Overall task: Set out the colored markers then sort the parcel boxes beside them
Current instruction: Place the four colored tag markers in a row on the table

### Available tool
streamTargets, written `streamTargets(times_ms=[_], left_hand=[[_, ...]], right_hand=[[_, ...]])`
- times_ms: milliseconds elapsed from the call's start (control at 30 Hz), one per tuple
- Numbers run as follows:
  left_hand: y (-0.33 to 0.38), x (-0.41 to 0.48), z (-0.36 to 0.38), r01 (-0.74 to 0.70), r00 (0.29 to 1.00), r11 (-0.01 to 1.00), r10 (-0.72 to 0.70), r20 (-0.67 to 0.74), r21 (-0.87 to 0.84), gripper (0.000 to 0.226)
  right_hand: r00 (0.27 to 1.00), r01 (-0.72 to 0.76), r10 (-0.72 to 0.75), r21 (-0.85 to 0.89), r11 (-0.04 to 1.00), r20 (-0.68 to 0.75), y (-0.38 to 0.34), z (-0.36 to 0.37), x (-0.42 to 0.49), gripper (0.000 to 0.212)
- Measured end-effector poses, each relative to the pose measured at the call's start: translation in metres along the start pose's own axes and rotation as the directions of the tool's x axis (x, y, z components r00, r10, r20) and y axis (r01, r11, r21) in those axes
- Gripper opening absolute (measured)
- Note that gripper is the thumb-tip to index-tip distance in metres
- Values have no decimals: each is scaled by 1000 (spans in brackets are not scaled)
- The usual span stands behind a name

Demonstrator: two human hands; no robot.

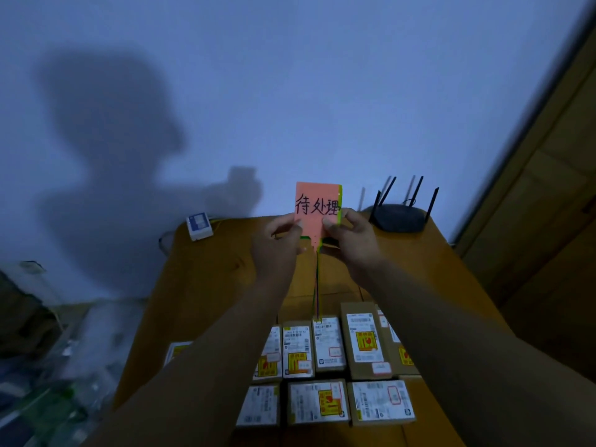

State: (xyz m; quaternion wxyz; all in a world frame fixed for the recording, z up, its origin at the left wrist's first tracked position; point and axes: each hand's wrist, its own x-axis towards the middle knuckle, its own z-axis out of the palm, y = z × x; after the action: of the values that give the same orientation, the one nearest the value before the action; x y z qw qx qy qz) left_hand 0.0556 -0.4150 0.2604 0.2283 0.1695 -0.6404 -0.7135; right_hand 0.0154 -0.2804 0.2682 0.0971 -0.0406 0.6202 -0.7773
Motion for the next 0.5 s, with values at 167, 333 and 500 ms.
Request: streamTargets(times_ms=[167,333,500], left_hand=[[-10,7,-2,24,999,1000,-24,21,19,15],[-19,14,-7,57,997,996,-54,-57,61,22],[-30,26,-24,116,974,988,-94,-206,97,28]], right_hand=[[999,6,-5,-42,999,34,5,-1,17,9],[994,-58,58,-1,998,91,21,1,33,21],[966,-185,174,38,982,193,44,18,51,25]])
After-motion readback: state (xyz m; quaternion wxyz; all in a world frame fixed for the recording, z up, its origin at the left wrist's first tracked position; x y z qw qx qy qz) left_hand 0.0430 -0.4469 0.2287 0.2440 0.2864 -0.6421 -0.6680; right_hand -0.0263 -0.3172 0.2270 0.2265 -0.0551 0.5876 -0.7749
